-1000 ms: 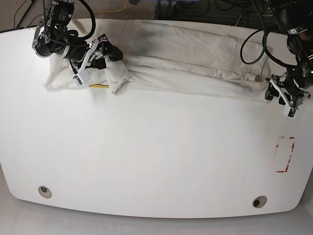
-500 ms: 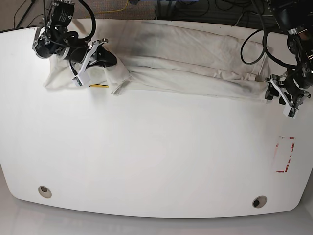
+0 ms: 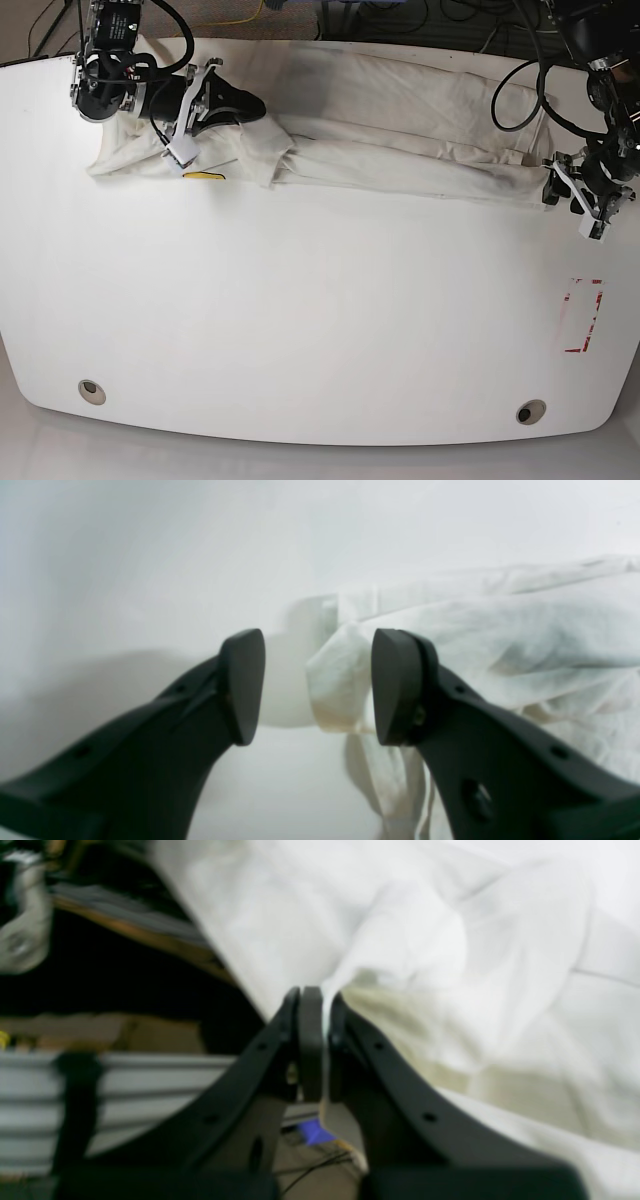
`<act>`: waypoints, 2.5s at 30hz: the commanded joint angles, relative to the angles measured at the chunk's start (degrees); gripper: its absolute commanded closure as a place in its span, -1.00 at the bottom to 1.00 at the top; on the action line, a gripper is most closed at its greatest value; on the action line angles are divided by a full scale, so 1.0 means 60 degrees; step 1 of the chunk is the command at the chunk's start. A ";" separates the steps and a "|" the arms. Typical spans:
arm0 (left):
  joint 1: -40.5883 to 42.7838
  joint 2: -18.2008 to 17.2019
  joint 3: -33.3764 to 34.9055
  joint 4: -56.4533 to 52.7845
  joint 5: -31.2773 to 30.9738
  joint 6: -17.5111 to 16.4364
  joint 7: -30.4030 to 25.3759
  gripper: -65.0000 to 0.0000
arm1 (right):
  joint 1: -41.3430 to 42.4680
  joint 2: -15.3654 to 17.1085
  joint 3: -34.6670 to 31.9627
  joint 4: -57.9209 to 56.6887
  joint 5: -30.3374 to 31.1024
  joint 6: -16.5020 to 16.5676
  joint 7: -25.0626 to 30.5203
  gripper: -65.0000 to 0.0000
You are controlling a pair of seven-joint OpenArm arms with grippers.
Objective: Layout the t-shirt on the table in an organized manner, then fold the t-shirt properly
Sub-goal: 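Lay the folded side flat and press it with the right gripper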
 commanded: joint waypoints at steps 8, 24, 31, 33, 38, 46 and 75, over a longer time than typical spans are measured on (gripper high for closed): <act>-0.0102 -0.0179 -0.0057 0.0140 -0.0109 -0.0009 -0.0184 0.02 | -0.0544 0.0930 -0.0768 0.0182 0.0692 0.0017 0.0118 0.98; -0.0072 -0.0193 -0.0071 0.0140 -0.0094 -0.0009 -0.0184 0.02 | -0.0852 0.1751 -0.1178 0.0182 0.0677 0.0017 0.0118 -0.11; -0.0102 -0.0208 -0.0071 0.0140 -0.0094 -0.0009 -0.0184 0.02 | -0.0984 0.1882 -0.1163 0.0182 0.0692 0.0017 0.0118 -0.43; -0.0102 -0.0208 -0.0071 0.0155 -0.0094 -0.0009 -0.0184 0.02 | -0.0955 0.1985 -0.1090 0.0182 0.0706 0.0017 0.0118 -0.43; -0.0058 -0.0193 -0.0071 0.0565 -0.0138 -0.0009 -0.0184 0.02 | -0.0896 0.1882 -0.0475 0.0182 0.0735 0.0017 0.0118 -0.43; 0.0572 -0.0150 -0.0071 0.2133 -0.0168 -0.0009 -0.0184 0.02 | -0.0925 0.1179 -0.0226 0.0123 0.0589 0.0017 0.0118 -0.40; 0.0704 -0.0164 -0.0130 0.2352 -0.0109 -0.0009 -0.0184 0.02 | -0.0471 -0.0198 -0.2731 -0.1664 -0.1257 0.0017 0.0118 -0.04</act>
